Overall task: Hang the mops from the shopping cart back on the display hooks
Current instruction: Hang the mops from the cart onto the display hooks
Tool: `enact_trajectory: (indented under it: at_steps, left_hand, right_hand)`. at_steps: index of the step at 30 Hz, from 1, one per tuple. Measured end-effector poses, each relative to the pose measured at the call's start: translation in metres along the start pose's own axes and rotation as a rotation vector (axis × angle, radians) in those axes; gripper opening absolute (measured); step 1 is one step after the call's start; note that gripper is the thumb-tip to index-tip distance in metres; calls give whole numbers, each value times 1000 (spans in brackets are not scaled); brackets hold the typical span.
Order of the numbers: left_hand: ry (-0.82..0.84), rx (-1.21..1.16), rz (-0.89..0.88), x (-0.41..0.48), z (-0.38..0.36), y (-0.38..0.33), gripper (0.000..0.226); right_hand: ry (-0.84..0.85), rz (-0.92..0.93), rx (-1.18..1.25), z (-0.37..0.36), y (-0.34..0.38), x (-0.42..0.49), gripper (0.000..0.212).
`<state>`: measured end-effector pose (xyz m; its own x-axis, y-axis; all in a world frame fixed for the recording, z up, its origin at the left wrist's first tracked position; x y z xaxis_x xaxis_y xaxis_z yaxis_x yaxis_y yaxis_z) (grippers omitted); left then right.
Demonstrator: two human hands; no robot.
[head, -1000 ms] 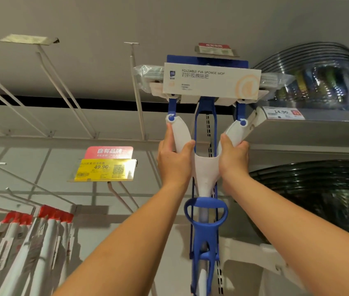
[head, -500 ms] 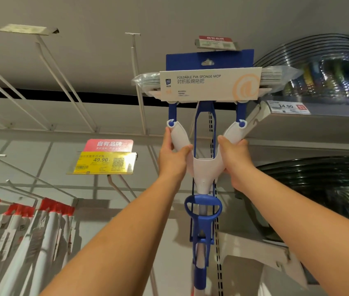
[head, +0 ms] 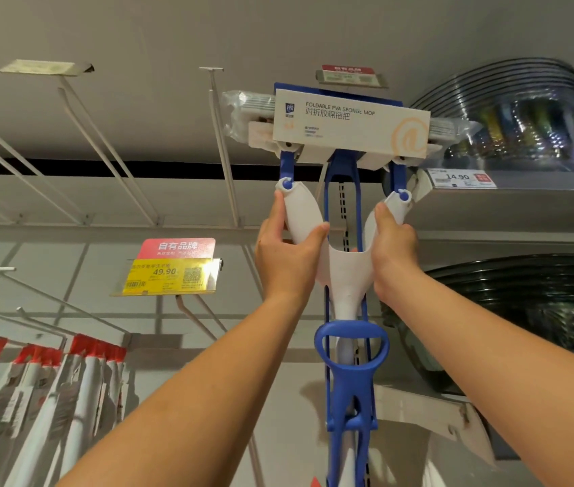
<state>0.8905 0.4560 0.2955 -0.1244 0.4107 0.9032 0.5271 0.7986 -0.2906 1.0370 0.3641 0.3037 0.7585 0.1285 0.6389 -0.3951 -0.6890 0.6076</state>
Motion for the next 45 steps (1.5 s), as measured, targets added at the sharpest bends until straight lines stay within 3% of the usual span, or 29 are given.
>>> enact_trajectory:
  at_steps: [5,15,21,25,30,34,36,40,43,45]
  left_hand:
    - [1,30,-31,9,-1,-9,77]
    - [24,-168,223,4,-5,21,80]
    - [100,-151,323,10,-5,34,85]
    - [138,-31,373,20,-15,25,72]
    - [79,19,346,36,-22,11,88]
    - [7,-15,283,44,-19,0,73]
    - [-28,-81,335,51,-17,0,68]
    - [-160,-111,409,67,-7,11,79]
    - [-167,-85,419,75,-6,26,67]
    - [-164,-57,422,77,-8,36,75]
  right_hand:
    - [-47,-20,51,-2,5,2,42]
    - [-34,16,-125,-4,-4,11,51]
    - [75,-74,-116,-6,-12,15,48]
    - [194,-154,-86,-8,-11,20,36]
    - [179,17,-130,-13,7,33,53]
    - [211,22,-35,-19,30,42,74]
    - [202,-18,-21,-22,38,46,70]
    - [165,-5,11,-29,58,56,40]
    - [153,18,-16,-31,56,64,31]
    - [156,9,-4,-30,47,67,28]
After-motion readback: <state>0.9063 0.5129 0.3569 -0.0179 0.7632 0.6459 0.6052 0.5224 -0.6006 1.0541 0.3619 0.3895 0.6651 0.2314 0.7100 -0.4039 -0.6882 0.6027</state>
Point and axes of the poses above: each hand's wrist, its own x-axis towards the middle knuckle, its own z-axis out of the back of the hand, y = z × x, the point moved 7 cm from there along x, towards the middle knuckle, and after that the axes turned 2 degrees about x, right-handed, at the moved point
